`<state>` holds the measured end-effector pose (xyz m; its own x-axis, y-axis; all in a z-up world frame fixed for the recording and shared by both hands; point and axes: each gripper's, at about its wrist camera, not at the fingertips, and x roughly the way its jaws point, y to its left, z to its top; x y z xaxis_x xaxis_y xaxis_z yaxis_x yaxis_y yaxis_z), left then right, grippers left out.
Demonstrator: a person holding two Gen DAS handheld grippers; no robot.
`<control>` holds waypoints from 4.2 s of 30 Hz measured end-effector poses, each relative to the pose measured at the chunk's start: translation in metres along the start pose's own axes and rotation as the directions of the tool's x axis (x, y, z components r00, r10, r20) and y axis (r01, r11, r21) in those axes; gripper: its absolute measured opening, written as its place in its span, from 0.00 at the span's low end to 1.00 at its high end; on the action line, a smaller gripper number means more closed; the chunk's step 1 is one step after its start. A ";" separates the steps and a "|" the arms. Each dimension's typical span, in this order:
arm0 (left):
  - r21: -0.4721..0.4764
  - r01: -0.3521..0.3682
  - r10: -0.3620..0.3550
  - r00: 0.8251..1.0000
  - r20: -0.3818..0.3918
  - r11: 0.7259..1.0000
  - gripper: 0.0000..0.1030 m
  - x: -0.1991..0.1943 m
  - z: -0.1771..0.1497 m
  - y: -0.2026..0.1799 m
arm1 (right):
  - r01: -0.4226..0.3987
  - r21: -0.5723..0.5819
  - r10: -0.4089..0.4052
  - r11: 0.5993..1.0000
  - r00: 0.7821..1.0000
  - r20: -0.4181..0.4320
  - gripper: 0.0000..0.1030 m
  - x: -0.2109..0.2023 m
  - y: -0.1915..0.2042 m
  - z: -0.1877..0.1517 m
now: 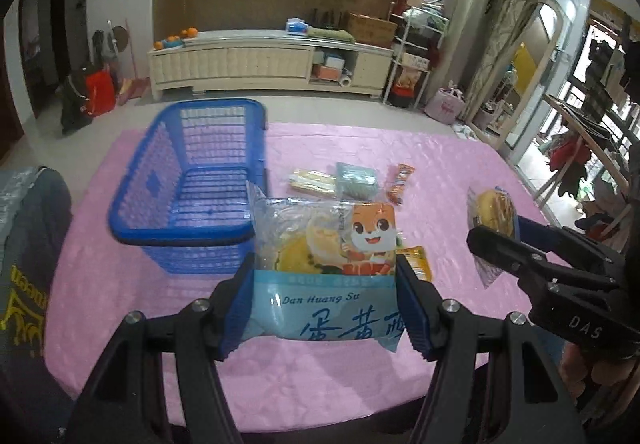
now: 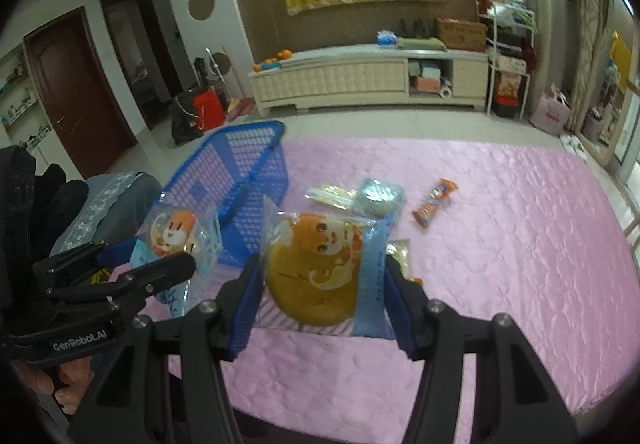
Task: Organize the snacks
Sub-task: 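Carry both held packs over the blue basket, then open both tools to drop the packs into the blue basket, then lift both tools away from the basket back over the snacks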
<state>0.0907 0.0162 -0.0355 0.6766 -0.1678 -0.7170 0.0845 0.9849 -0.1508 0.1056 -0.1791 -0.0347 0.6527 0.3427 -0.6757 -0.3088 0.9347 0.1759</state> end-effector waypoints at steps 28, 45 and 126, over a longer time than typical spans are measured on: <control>-0.051 -0.128 0.131 0.989 0.064 0.991 0.61 -0.034 0.040 0.087 | -0.135 -0.110 0.132 0.985 0.991 -0.032 0.60 0.051 0.107 0.060; -0.102 -0.086 0.080 0.995 -0.054 0.991 0.61 0.036 0.062 0.143 | -0.183 -0.018 0.177 0.983 0.969 -0.170 0.60 0.126 0.114 0.082; 0.164 -0.047 0.019 0.986 0.168 0.985 0.81 -0.056 0.039 -0.035 | 0.036 -0.062 -0.031 0.997 0.996 0.078 0.84 -0.051 0.027 0.040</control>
<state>0.0786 -0.0077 0.0363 0.7914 -0.1399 -0.5950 0.1717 0.9851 -0.0033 0.0917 -0.1681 0.0331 0.7139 0.3200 -0.6229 -0.3274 0.9388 0.1071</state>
